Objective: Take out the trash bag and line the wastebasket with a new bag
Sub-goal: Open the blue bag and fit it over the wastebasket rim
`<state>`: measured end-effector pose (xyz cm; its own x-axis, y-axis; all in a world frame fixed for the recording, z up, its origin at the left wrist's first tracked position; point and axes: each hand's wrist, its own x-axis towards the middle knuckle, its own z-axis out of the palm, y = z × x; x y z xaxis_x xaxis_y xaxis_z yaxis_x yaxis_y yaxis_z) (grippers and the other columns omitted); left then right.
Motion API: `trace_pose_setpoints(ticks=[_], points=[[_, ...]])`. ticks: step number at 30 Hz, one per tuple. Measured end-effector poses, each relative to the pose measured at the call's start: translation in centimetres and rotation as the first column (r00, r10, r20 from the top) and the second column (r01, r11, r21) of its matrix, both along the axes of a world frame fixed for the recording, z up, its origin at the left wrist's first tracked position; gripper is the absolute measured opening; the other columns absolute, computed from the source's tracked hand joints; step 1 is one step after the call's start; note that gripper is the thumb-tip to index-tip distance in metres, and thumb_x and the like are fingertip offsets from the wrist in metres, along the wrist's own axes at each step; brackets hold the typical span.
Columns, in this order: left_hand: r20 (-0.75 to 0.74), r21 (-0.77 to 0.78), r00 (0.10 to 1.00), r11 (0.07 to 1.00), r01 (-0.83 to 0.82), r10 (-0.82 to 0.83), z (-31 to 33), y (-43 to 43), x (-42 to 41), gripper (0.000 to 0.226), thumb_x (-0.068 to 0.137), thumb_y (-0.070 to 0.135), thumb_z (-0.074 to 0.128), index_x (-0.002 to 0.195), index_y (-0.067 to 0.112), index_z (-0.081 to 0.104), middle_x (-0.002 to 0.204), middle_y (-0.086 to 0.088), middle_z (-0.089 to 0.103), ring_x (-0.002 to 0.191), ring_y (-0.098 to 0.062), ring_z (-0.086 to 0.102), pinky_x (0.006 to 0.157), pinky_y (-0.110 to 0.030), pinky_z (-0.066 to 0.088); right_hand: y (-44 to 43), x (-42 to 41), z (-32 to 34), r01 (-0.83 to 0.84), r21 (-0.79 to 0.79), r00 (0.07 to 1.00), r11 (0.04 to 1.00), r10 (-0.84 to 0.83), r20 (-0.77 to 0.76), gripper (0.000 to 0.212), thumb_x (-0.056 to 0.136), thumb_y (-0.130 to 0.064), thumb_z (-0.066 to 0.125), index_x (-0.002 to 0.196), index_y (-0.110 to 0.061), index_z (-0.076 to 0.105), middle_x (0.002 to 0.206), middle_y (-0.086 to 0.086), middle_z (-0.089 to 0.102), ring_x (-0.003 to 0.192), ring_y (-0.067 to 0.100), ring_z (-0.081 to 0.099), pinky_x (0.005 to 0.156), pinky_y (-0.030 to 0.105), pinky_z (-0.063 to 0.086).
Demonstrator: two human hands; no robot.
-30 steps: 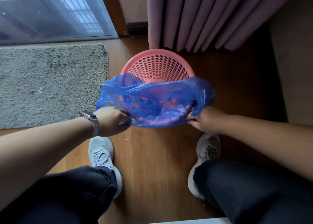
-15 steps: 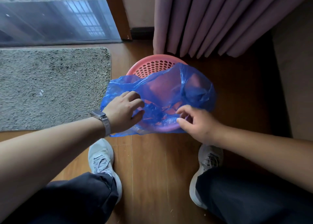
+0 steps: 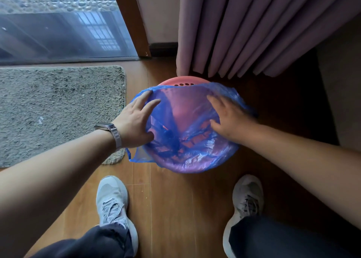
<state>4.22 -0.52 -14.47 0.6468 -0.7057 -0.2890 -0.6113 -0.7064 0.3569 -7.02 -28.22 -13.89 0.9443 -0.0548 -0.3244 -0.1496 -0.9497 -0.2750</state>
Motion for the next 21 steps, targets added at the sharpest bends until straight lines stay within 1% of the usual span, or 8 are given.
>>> trace_pose_setpoints(ticks=[4, 6, 9, 11, 14, 16, 18, 21], points=[[-0.056, -0.09, 0.998, 0.995, -0.033, 0.028, -0.5, -0.8, 1.1, 0.102, 0.056, 0.031, 0.06, 0.15, 0.011, 0.026, 0.16, -0.018, 0.014, 0.147, -0.03, 0.02, 0.117, -0.038, 0.025, -0.2, 0.9, -1.5, 0.052, 0.069, 0.998, 0.996, -0.054, 0.025, 0.078, 0.084, -0.031, 0.061, 0.151, -0.019, 0.021, 0.15, 0.016, 0.034, 0.136, 0.034, 0.034, 0.113, 0.048, 0.026], [-0.071, -0.126, 0.997, 0.992, -0.026, 0.017, -0.7, -1.5, 1.6, 0.101, 0.061, 0.032, 0.06, 0.151, 0.009, 0.023, 0.16, -0.015, 0.016, 0.147, -0.026, 0.019, 0.117, -0.038, 0.026, -0.5, 1.9, -1.8, 0.077, 0.014, 0.994, 0.997, -0.078, 0.08, 0.081, 0.082, -0.034, 0.062, 0.15, -0.018, 0.023, 0.146, 0.017, 0.037, 0.128, 0.039, 0.042, 0.106, 0.047, 0.035], [-0.055, -0.164, 0.998, 0.986, -0.034, 0.025, -0.8, -2.7, 2.6, 0.092, 0.069, 0.038, 0.06, 0.151, 0.013, 0.025, 0.156, -0.009, 0.028, 0.138, -0.029, 0.038, 0.109, -0.041, 0.038, -0.8, 3.4, -2.2, 0.057, 0.009, 0.986, 0.998, -0.058, 0.154, 0.082, 0.081, -0.035, 0.065, 0.149, -0.015, 0.025, 0.145, 0.015, 0.04, 0.121, 0.04, 0.048, 0.099, 0.048, 0.041], [-0.035, -0.199, 0.998, 0.978, -0.066, 0.06, -1.1, -3.6, 3.4, 0.084, 0.072, 0.04, 0.06, 0.148, 0.018, 0.031, 0.147, -0.006, 0.039, 0.124, -0.03, 0.05, 0.099, -0.037, 0.045, -1.0, 3.9, -2.7, 0.074, 0.084, 0.978, 0.994, -0.088, 0.187, 0.08, 0.081, -0.033, 0.066, 0.149, -0.015, 0.027, 0.146, 0.014, 0.04, 0.123, 0.037, 0.049, 0.097, 0.045, 0.041], [-0.004, -0.258, 0.992, 0.958, -0.124, 0.128, -2.1, -5.0, 4.3, 0.067, 0.08, 0.036, 0.063, 0.141, 0.02, 0.041, 0.134, -0.007, 0.052, 0.114, -0.031, 0.056, 0.09, -0.035, 0.045, -1.6, 4.7, -3.4, 0.159, 0.217, 0.964, 0.963, -0.199, 0.176, 0.072, 0.082, -0.03, 0.067, 0.145, -0.018, 0.034, 0.143, 0.012, 0.045, 0.123, 0.032, 0.05, 0.097, 0.038, 0.041], [0.01, -0.285, 0.983, 0.943, -0.171, 0.182, -2.9, -5.7, 4.7, 0.055, 0.086, 0.035, 0.065, 0.135, 0.017, 0.048, 0.126, -0.011, 0.06, 0.11, -0.033, 0.058, 0.089, -0.035, 0.045, -2.0, 5.0, -3.7, 0.18, 0.247, 0.952, 0.952, -0.232, 0.199, 0.06, 0.081, -0.027, 0.066, 0.136, -0.018, 0.043, 0.134, 0.011, 0.054, 0.116, 0.032, 0.054, 0.092, 0.038, 0.044], [0.052, -0.294, 0.974, 0.936, -0.194, 0.218, -3.4, -6.1, 5.0, 0.044, 0.088, 0.038, 0.066, 0.124, 0.016, 0.055, 0.111, -0.015, 0.066, 0.098, -0.037, 0.061, 0.08, -0.038, 0.048, -2.2, 5.1, -4.1, 0.206, 0.26, 0.937, 0.943, -0.266, 0.224, 0.045, 0.08, -0.023, 0.065, 0.123, -0.016, 0.051, 0.121, 0.011, 0.059, 0.107, 0.033, 0.058, 0.086, 0.037, 0.047], [0.113, -0.291, 0.961, 0.933, -0.212, 0.253, -3.9, -5.9, 5.4, 0.027, 0.09, 0.041, 0.062, 0.096, 0.016, 0.056, 0.085, -0.014, 0.062, 0.077, -0.04, 0.059, 0.063, -0.038, 0.044, -2.5, 4.9, -4.5, 0.339, 0.33, 0.896, 0.881, -0.41, 0.172, 0.014, 0.081, -0.026, 0.063, 0.087, -0.018, 0.053, 0.081, 0.003, 0.062, 0.078, 0.032, 0.058, 0.066, 0.033, 0.043]])
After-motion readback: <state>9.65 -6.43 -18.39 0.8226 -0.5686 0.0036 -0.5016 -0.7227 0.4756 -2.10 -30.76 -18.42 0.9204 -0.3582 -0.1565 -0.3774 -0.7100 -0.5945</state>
